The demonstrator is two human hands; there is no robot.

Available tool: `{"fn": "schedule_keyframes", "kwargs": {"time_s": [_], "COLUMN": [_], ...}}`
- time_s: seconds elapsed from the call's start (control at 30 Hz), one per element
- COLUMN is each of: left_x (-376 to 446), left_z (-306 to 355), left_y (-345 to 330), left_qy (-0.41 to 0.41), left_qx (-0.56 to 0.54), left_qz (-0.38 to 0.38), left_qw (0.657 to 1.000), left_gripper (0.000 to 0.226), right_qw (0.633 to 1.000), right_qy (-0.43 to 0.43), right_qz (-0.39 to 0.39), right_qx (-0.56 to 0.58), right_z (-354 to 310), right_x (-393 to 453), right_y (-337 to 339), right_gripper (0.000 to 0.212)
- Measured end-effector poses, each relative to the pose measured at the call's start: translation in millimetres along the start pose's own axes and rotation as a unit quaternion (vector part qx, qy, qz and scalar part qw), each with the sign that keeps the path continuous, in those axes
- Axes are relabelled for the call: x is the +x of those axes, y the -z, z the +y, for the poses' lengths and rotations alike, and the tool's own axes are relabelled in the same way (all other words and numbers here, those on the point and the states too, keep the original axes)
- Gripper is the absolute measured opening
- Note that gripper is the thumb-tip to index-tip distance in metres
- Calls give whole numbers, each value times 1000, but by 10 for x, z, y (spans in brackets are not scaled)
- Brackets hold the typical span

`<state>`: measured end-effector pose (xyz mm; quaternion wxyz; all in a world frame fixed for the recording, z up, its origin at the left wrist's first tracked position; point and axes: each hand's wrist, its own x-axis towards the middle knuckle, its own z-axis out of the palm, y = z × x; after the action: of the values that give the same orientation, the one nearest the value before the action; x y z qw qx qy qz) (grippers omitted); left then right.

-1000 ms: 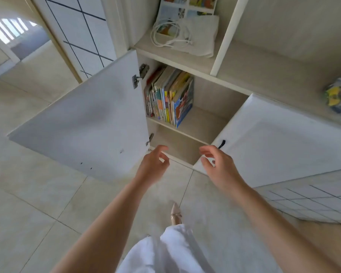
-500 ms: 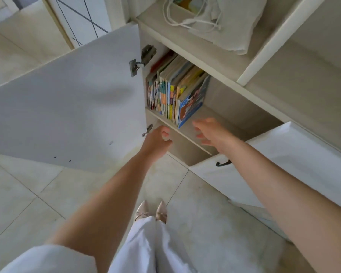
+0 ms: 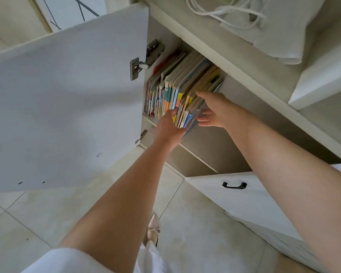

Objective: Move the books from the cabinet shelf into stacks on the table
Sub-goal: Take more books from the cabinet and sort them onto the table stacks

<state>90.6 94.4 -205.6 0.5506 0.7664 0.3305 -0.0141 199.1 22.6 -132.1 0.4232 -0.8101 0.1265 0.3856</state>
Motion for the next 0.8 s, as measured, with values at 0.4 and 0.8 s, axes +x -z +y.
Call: {"fn": "schedule_keyframes", "kwargs": {"time_s": [0.4,0.8], "left_x": [412,330], "left_z": [-170,-239], "left_y": [-437,-729], "left_qy": [-71,-138], "left_qx": [-88,-25], "left_qz": [117,73], "left_qw": [987,987], "left_gripper": [67,56], "right_qw": [999,999], "right_qy": [-35,-21], "right_qz": [7,42], "right_qx": [-16,-1], "right_z": [-153,157], "right_x": [646,658], "right_y": [-44,232], "right_gripper": [64,60]}}
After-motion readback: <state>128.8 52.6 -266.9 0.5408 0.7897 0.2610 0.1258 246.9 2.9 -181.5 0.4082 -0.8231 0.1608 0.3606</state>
